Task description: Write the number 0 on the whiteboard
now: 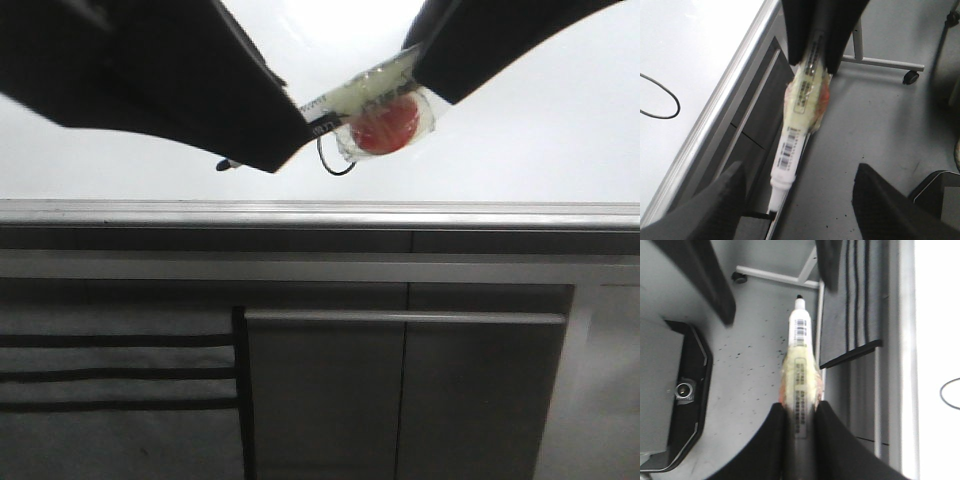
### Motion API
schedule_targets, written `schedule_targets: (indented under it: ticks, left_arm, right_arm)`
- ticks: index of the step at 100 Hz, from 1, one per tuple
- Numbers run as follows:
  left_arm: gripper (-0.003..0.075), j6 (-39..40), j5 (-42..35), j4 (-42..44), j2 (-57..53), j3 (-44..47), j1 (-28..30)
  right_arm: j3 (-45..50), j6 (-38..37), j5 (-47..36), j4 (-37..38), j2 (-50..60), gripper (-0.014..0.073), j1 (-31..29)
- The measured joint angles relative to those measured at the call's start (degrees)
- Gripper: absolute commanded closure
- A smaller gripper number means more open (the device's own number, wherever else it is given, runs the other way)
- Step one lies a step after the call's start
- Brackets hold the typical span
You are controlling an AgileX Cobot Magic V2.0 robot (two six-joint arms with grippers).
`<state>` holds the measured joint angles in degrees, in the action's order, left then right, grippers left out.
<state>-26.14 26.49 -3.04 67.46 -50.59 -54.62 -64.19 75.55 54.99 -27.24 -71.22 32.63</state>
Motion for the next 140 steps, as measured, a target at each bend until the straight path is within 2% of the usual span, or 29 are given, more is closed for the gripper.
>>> schedule_targets:
  ticks: [32,68,86,104,114,131,140]
  left_arm:
    - [0.0309,0.00,-2.10,3.04,7.03,-1.76,0.15]
    - [0.0531,0.00,-3.37,3.04,7.33,-1.76,2.12]
    - [0.0596,0.00,-3.79,3.04,7.33,-1.90,2.12]
    - [0.0627,-0.10,-3.79,3.04,7.33,-1.90,2.12]
    - [0.0643,-0.44,-3.79,3.04,7.33,-1.90,2.12]
    - [0.0662,-0.67,-3.79,3.04,7.33,-1.90,2.12]
    - [0.0662,-0.67,-3.79,3.04,7.33,-1.90,2.34]
  right_arm:
    - [0.00,0.23,-1.38,0.00,0.00,0.0606,0.00]
    - [0.00,0.32,-1.38,0.00,0.00,0.0606,0.00]
    - [0.09,0.32,-1.38,0.00,0.00,0.0606,0.00]
    - [0.09,0.32,-1.38,0.00,0.00,0.0603,0.00]
    - [0.09,0.10,-1.38,0.00,0.00,0.0554,0.00]
    - [0.09,-0.12,-1.48,-0.10,0.00,0.0391,0.00]
    - [0.09,-0.12,-1.48,-0.10,0.10,0.0366,-0.12]
